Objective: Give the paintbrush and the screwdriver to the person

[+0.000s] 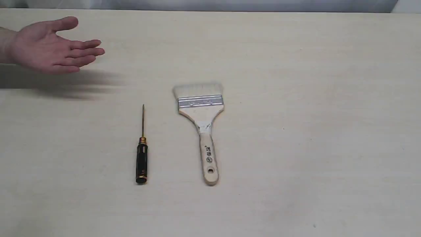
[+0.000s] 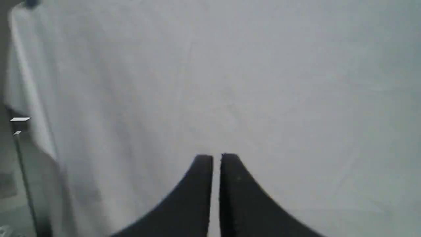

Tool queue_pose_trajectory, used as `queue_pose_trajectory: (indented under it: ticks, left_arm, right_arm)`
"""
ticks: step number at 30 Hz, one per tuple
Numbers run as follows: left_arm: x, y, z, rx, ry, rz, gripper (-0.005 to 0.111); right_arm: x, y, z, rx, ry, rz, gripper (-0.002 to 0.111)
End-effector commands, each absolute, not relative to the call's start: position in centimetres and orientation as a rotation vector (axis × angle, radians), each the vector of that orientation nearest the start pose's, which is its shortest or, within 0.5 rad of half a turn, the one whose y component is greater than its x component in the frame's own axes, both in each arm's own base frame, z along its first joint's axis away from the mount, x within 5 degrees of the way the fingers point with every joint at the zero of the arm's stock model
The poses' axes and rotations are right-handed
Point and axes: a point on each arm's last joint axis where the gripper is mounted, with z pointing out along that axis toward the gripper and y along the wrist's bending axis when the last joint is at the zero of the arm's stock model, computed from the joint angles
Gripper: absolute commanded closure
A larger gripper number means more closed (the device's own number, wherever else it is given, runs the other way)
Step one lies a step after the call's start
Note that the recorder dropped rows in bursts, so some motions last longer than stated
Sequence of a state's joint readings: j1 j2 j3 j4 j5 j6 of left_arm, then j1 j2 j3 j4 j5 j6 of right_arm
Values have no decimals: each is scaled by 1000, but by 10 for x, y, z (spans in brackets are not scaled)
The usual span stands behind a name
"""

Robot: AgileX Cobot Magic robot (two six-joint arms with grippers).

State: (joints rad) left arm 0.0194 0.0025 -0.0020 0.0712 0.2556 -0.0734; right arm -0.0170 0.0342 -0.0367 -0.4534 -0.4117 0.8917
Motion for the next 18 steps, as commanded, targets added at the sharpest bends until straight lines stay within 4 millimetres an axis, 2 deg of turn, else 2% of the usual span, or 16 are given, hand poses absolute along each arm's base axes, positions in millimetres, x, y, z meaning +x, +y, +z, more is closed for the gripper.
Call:
queue_pose_trajectory:
  ticks: [1, 5, 7, 12, 18]
  left_arm:
    - [55, 2, 191, -31, 1733, 15, 107]
    - [55, 2, 191, -31, 1733, 15, 107]
    - [55, 2, 191, -31, 1733, 15, 107]
    - [55, 2, 191, -31, 1733, 15, 107]
    - [55, 2, 191, -31, 1733, 15, 107]
  right_arm:
    - [39, 30, 280, -103, 1095, 489, 98]
    - [41, 36, 308, -193, 1170, 474, 82]
    - [46, 38, 322, -216, 1218, 485, 78]
    - [69, 45, 352, -268, 1342, 552, 78]
    - [108, 45, 373, -289, 1530, 539, 78]
